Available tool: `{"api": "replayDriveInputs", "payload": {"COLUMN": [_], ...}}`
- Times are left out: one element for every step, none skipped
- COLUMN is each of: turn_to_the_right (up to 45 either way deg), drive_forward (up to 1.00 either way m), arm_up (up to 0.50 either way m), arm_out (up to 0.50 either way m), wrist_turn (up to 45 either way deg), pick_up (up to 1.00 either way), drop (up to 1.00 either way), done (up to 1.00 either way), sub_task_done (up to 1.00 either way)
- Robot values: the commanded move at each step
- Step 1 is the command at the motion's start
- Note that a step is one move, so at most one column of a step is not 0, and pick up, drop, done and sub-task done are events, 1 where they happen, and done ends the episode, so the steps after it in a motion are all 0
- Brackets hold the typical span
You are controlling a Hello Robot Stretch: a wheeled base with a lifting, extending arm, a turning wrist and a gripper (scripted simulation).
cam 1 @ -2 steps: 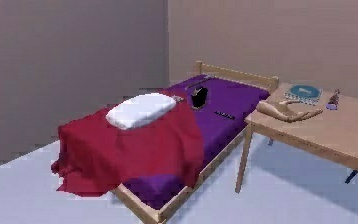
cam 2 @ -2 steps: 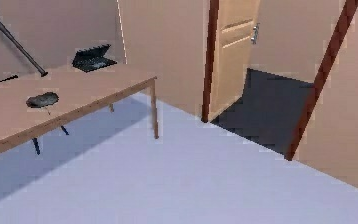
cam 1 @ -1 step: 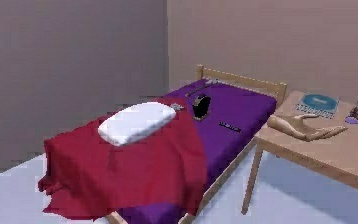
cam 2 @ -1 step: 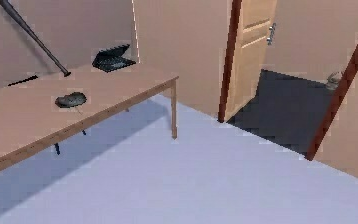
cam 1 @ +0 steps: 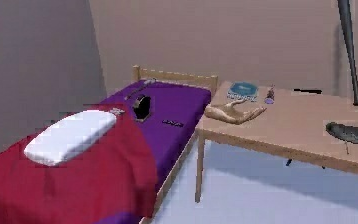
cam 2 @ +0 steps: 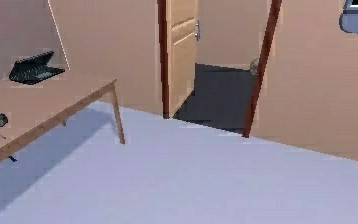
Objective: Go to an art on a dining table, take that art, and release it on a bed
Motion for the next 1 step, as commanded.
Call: {"api": "replayDriveInputs", "payload": {"turn_to_the_right": [0.0], "drive_forward": [0.25], "arm_up": [0.00], "arm_out": [0.00], "wrist_turn": [0.0], "pick_up": [0.00], "drop": [0.00], "done": [0.00], "sub_task_done": [0.00]}}
